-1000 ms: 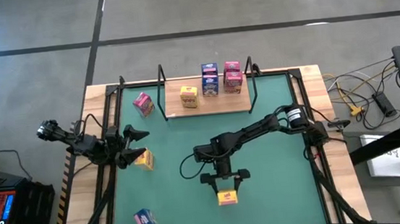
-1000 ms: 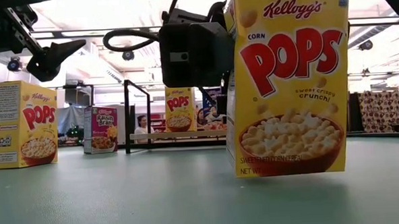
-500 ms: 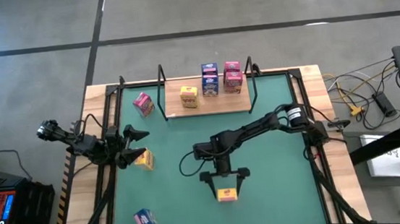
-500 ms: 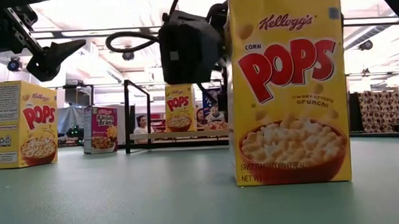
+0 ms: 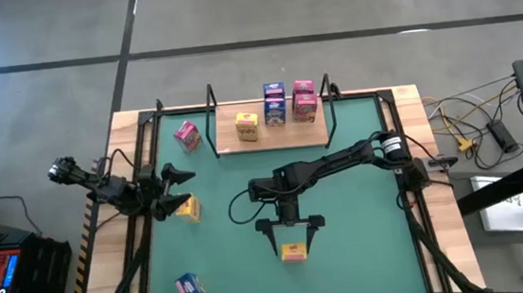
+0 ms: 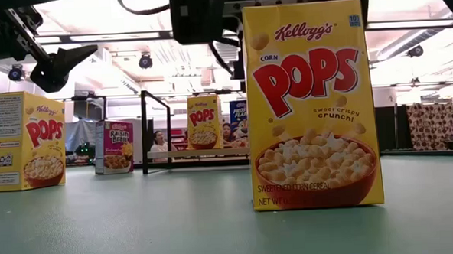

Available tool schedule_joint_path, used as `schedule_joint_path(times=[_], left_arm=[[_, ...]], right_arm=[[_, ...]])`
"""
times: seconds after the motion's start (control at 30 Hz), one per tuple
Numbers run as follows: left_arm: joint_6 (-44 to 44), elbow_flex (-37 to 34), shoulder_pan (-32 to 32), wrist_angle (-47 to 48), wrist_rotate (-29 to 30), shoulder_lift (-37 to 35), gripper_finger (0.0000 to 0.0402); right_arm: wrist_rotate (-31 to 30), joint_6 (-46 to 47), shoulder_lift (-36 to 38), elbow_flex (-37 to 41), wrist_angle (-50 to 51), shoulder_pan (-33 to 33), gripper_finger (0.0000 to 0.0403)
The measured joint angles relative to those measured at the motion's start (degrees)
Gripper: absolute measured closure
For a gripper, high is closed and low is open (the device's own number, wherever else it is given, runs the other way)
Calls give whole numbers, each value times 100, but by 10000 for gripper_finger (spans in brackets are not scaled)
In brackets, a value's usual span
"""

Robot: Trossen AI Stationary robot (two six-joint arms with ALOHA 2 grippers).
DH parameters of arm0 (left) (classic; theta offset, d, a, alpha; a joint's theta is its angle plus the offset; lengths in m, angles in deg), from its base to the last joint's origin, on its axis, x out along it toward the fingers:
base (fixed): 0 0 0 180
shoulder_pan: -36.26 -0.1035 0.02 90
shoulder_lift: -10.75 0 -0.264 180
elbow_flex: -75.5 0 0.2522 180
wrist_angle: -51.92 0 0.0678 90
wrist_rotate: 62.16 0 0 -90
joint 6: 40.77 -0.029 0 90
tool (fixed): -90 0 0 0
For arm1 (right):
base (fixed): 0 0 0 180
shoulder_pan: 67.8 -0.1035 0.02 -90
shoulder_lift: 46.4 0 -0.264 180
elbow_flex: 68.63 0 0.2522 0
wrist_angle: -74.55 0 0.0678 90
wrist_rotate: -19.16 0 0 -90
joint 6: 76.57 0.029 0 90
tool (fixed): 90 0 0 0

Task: Stack cereal on shelf
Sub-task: Adjust the yellow cereal box on the shelf

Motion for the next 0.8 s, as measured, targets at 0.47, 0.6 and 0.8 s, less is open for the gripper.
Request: schedule_joint_path(times=[0.47,0.6,0.8], left_arm=[[0,0,-2,-2,1,-1,3],[0,0,-2,-2,0,0,3],[0,0,-2,-2,0,-1,3]], right_arm=[[-1228,-2383,127,-1209,2577,-33,7],[-2357,-3777,136,-1795,3429,-56,7],[-4272,-6596,136,-2366,3525,-200,7]])
